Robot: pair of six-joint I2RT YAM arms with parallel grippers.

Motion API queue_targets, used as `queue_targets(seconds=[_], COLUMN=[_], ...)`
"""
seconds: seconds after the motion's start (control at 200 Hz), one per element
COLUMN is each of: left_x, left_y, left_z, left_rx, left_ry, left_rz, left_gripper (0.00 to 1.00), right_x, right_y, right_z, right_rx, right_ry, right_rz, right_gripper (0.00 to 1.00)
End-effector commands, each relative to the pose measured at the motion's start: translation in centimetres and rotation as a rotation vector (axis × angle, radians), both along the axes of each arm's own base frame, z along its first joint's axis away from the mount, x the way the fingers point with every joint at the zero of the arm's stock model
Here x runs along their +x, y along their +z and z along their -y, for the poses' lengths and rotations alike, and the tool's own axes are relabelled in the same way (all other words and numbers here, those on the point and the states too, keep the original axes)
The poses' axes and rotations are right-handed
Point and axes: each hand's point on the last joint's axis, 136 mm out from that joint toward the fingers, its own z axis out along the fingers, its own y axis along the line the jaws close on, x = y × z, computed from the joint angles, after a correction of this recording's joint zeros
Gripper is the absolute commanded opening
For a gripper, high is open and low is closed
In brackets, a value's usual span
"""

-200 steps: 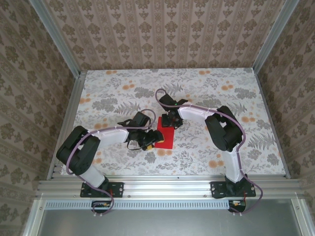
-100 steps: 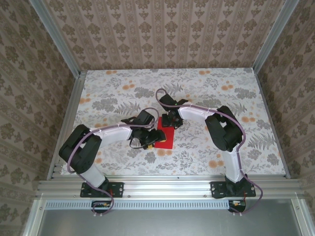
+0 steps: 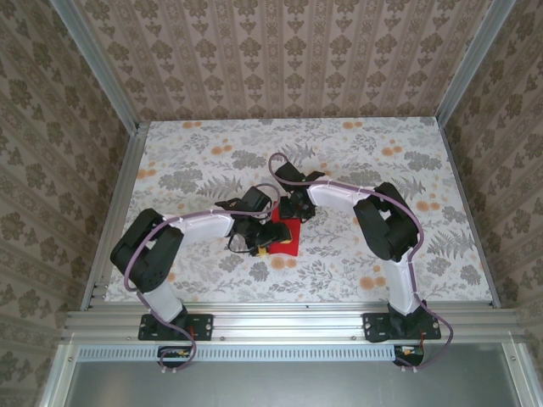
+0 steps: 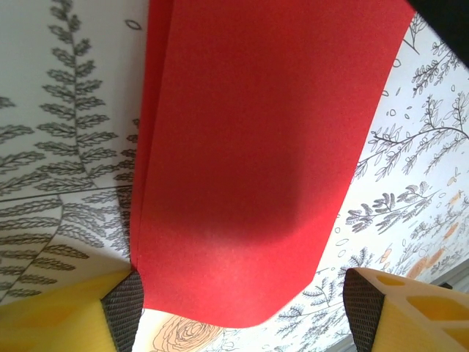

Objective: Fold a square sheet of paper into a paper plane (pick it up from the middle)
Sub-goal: Fold the triangle a second time at the center of the table.

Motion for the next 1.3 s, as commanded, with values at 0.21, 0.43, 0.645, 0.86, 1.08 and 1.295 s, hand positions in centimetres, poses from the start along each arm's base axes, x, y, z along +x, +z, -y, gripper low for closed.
queue_targets(seconds=[0.21, 0.43, 0.645, 0.86, 1.08, 1.295], left_x=[0.9, 1.3, 1.2, 1.2, 1.4, 1.7], left_y=[1.6, 2.2, 2.4, 2.9, 3.4, 3.3], left_z=[1.3, 0.7, -0.4, -0.2, 0.4, 1.1], left_rx=[-0.059, -0.080, -0.069, -0.114, -0.184, -0.240], left_ry=[-0.017, 0.029, 0.068, 0.074, 0.085, 0.080], left_rz=[0.069, 0.086, 0.095, 0.097, 0.101, 0.116], left_gripper=[0.70, 0.66, 0.61, 0.59, 0.59, 0.59], right_x=[-4.3, -4.2, -4.3, -4.3, -4.4, -4.5], right_y=[-6.3, -6.2, -6.2, -6.3, -6.5, -6.6], right_z=[2.4, 2.3, 2.2, 2.2, 2.3, 2.2], right_rx=[-0.079, -0.076, -0.074, -0.075, -0.076, -0.071], right_ry=[-0.014, -0.013, -0.012, -0.011, -0.012, -0.010], right_rz=[-0.199, -0.197, -0.200, -0.201, -0.204, -0.208], right_gripper=[0.48, 0.48, 0.48, 0.48, 0.47, 0.47])
